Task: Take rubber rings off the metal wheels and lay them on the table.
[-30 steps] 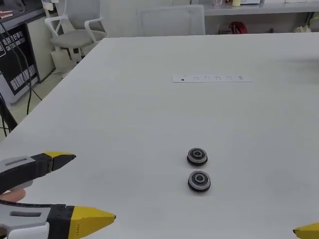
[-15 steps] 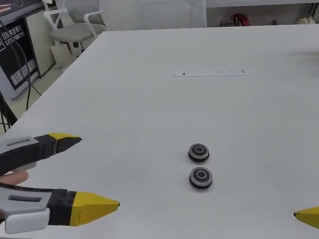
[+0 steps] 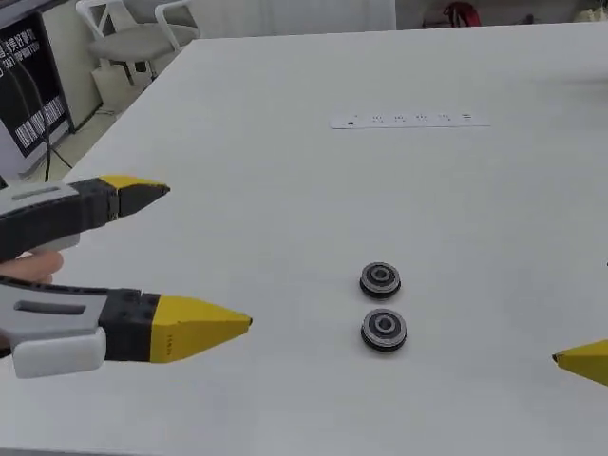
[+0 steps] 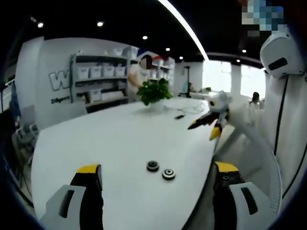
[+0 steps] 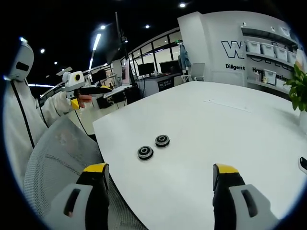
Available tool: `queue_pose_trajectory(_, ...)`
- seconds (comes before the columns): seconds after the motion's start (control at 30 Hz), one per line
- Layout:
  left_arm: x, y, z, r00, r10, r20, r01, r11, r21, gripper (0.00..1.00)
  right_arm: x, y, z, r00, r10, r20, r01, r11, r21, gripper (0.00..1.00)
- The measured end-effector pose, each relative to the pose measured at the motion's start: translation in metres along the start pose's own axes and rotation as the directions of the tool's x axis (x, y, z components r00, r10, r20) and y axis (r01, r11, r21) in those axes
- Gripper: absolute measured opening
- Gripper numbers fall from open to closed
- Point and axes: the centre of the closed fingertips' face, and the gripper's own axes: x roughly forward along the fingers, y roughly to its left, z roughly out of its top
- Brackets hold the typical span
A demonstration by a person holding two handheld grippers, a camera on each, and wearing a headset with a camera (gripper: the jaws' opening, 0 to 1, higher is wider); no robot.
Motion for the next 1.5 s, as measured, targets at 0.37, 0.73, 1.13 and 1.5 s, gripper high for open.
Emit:
queue_pose_trajectory(0.37,0.031,-0.005,0.023,0.9973,-0.071,0.022,0.069,0.995,0.068,0.98,0.014,-0.002,0.014,0.9987,0.050,0.005,-0.050,0.998,-0.047,0.81)
queue_pose_trajectory(0.73,0.061,-0.015,0.022,0.9863,-0.165,0.002,0.163,0.980,0.117,0.92,0.030,0.003,0.024,0.9932,0.115,-0.020,-0.117,0.988,-0.102,0.76)
queue_pose_trajectory(1.13,0.093,-0.020,0.001,0.9792,-0.203,0.009,0.200,0.973,0.116,0.68,0.054,0.020,0.031,0.9763,0.209,-0.057,-0.216,0.961,-0.172,0.69)
queue_pose_trajectory(1.5,0.120,-0.033,-0.017,0.9599,-0.280,-0.003,0.278,0.953,0.122,0.54,0.078,0.035,0.026,0.9523,0.296,-0.073,-0.305,0.923,-0.234,0.58)
